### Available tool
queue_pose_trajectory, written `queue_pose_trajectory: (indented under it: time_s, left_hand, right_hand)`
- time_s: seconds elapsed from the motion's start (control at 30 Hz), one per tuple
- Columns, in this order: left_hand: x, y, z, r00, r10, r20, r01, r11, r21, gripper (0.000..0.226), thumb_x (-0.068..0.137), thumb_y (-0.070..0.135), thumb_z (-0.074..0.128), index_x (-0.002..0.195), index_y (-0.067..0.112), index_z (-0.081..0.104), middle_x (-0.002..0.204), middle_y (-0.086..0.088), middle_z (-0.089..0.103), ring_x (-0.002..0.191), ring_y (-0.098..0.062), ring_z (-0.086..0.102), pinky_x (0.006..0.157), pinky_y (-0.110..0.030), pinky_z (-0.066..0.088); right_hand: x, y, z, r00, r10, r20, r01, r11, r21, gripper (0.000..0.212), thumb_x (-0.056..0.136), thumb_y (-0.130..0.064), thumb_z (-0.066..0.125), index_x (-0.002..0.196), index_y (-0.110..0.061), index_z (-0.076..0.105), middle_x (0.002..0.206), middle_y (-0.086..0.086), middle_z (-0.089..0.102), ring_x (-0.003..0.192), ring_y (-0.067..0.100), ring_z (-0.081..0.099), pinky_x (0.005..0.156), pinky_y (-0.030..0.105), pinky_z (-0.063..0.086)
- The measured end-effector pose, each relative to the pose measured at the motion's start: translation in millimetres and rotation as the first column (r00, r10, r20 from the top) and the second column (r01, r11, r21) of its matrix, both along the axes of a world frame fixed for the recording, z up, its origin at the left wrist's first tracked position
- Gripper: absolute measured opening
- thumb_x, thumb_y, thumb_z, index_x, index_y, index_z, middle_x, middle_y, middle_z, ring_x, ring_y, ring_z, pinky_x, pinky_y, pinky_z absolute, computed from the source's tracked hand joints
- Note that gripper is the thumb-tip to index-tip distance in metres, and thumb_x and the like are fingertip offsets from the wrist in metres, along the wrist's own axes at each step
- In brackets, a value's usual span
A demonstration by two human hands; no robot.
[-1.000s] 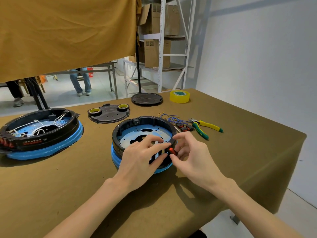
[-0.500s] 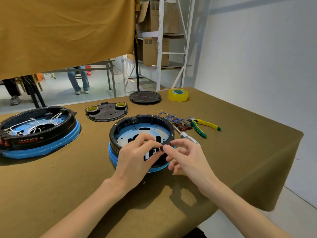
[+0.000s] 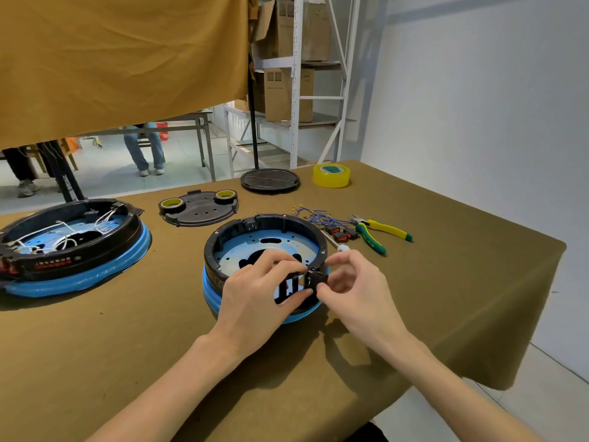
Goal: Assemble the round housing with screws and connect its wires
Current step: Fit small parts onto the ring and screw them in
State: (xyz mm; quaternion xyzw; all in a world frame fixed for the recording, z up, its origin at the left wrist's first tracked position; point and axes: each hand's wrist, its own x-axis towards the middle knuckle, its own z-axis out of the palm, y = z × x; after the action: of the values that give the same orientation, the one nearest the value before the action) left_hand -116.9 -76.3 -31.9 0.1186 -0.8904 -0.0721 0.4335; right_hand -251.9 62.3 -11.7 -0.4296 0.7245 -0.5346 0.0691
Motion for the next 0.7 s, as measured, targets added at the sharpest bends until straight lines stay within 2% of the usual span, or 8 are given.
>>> queue_pose_trajectory:
  time_s: [0.13,0.3,0.47,0.7]
  left_hand:
    - [-1.3,3.6,3.2,0.995,0.065,0.076,-0.064,0.998,-0.016,0.039,0.086,0.045,0.073,0.117,0.021,0.075,0.109,0.006,0.076,0.077,-0.009,0.068,0.069,-0.018,0.048]
    - [-1.5,6.4,8.0,0.989,0.081,0.122,-0.081,0.997,-0.001,0.037,0.090,0.048,0.069,0.120,0.026,0.074,0.103,0.010,0.077,0.074,-0.006,0.066,0.065,-0.023,0.053]
    - [-1.1,7.8,10.1,0.988,0.078,0.131,-0.082,0.996,0.019,0.033,0.091,0.042,0.073,0.119,0.025,0.075,0.102,0.009,0.078,0.075,-0.006,0.068,0.067,-0.019,0.049]
    - [-2.0,7.0,9.7,0.991,0.072,0.115,-0.076,0.996,0.036,0.032,0.092,0.043,0.069,0.115,0.023,0.076,0.101,0.008,0.078,0.081,-0.007,0.071,0.070,-0.029,0.060]
  right_hand:
    - [1.2,3.2,-0.8,0.991,0.011,-0.133,-0.012,1.000,-0.006,0.017,0.087,-0.011,0.077,0.097,-0.024,0.072,0.080,-0.013,0.068,0.078,0.005,0.066,0.065,0.016,0.054]
    - [4.3,3.4,0.0,0.949,-0.013,-0.315,0.002,0.999,-0.034,0.014,0.088,-0.012,0.076,0.099,-0.019,0.074,0.079,-0.015,0.065,0.074,0.008,0.063,0.063,0.017,0.052]
    - [3.9,5.7,-4.2,0.943,-0.014,-0.334,0.002,0.999,-0.036,0.015,0.088,-0.012,0.076,0.102,-0.018,0.074,0.081,-0.013,0.065,0.073,0.009,0.062,0.064,0.022,0.054]
    - [5.4,-2.9,-2.8,0.942,0.013,-0.335,-0.019,1.000,-0.017,0.018,0.089,-0.016,0.077,0.105,-0.019,0.070,0.081,-0.013,0.063,0.074,0.008,0.062,0.065,0.021,0.054]
